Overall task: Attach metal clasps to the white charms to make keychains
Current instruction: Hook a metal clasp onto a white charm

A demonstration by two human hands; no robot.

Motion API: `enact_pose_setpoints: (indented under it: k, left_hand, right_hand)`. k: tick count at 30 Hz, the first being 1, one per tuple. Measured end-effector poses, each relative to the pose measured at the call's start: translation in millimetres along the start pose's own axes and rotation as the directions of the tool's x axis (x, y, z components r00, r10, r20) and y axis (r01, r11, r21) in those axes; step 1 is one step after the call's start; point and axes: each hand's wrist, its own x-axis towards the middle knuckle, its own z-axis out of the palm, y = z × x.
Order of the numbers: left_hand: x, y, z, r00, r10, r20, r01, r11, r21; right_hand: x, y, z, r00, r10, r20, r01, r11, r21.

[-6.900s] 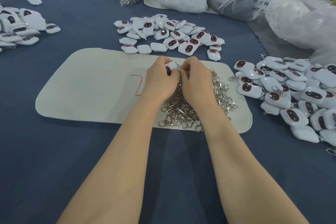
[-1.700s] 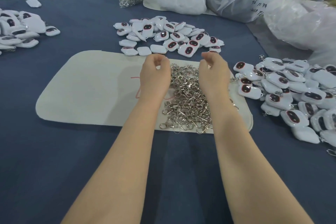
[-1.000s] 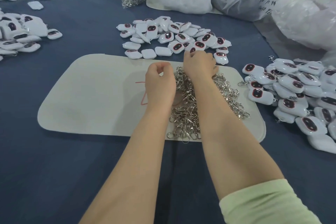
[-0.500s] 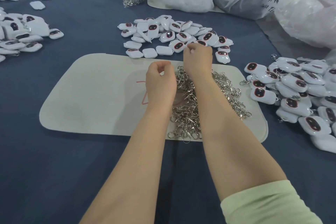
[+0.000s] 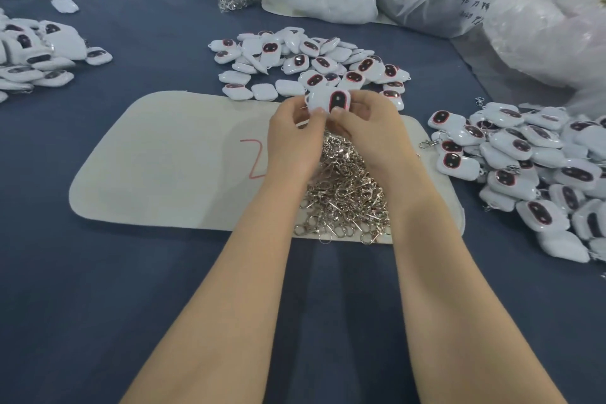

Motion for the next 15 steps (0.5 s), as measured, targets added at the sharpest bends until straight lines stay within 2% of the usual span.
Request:
enact_pose_setpoints:
  k: [3,8,11,15]
  left_hand:
    - [0.5,-1.6,0.2,0.999,0.035,0.023,-0.036,0.999,0.038]
    - [4.8,-3.4,-3.9,0.997,0.071,0.008,-0.072,0.994,0.077]
    - [3.4,-2.8,-3.5,0.995,0.1,0.016,-0.102,0.985,0.143]
    - [3.0,-3.6,-4.1,0.998,0.061,-0.025,-0.059,0.994,0.09]
  right_hand:
    - [-6.7,3.8,-0.6,1.0,0.004,-0.02,-0.004,1.0,-0.001]
    - [-9.2,5.2,-3.1,0.997,0.071,0.033,-0.071,0.997,0.002]
    - [-9.9,3.3,-5.2,0.998,0.036,0.046,-0.035,0.999,-0.019]
    - [-8.9,4.7,-8.2,0.999,0.036,0.035,-0.032,0.994,-0.106]
